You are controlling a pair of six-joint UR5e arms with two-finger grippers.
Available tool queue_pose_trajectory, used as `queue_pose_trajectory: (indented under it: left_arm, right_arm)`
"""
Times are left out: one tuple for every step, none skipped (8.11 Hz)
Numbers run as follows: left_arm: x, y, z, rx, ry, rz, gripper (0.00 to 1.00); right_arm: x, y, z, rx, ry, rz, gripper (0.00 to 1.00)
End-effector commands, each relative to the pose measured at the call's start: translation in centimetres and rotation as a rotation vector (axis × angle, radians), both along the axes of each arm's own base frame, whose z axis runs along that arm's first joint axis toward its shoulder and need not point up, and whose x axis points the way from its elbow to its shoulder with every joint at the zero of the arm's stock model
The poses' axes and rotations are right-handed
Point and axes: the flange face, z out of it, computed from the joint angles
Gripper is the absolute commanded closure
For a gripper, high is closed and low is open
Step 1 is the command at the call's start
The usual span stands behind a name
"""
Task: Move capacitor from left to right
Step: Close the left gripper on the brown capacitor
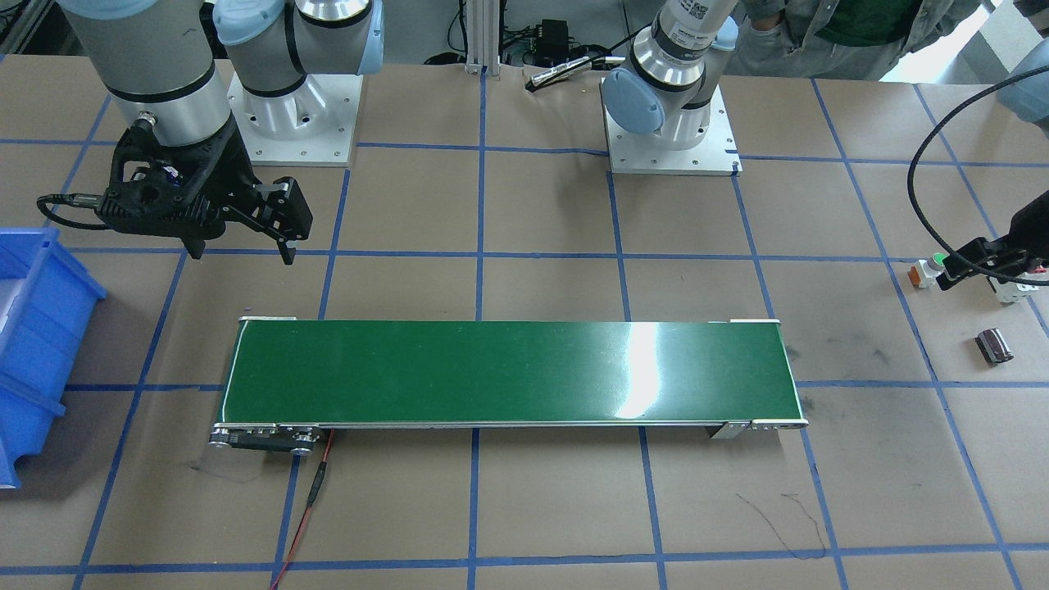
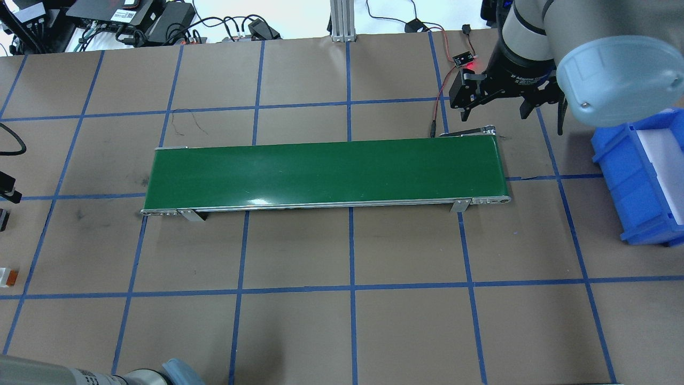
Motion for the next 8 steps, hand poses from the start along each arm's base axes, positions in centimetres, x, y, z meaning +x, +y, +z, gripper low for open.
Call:
queue_pose_trajectory:
  left_arm:
    - [4.2,0.3,-3.8,-0.004,0.006,-0.213,0.00]
    - [7.5,2.0,-5.8,-0.003,0.012,-0.223,0.00]
    - [9.0,2.6,-6.5,-0.009,0.001,-0.270,0.00]
    - [9.3,2.5,-6.7,-0.016,-0.010,-0.339,0.00]
    - [9.8,2.8,-6.6,-0.026,-0.009,-0.352,0.00]
    - [10.0,2.9,-6.9,-0.022,-0.006,-0.393,0.00]
    - [10.7,2.6,-7.0,-0.037,-0.040,-0.424,0.00]
    - [12.2,2.0,-8.8,-0.069,-0.098,-0.426,0.00]
  right_arm:
    - [0.6,0.0,-0.2,0.008,-0.056,0.012,0.00]
    - [0.5,-0.1,0.0,0.003,-0.056,0.012,0.00]
    - [0.5,0.0,-0.2,0.008,-0.056,0.011,0.00]
    - [0.5,0.0,-0.2,0.008,-0.056,0.011,0.00]
    - [0.6,0.0,-0.2,0.009,-0.056,0.011,0.00]
    - [0.6,-0.2,-0.3,0.008,-0.056,0.012,0.00]
    - [0.6,-0.2,-0.3,0.006,-0.055,0.014,0.00]
    - [0.6,-0.2,-0.4,0.005,-0.056,0.014,0.00]
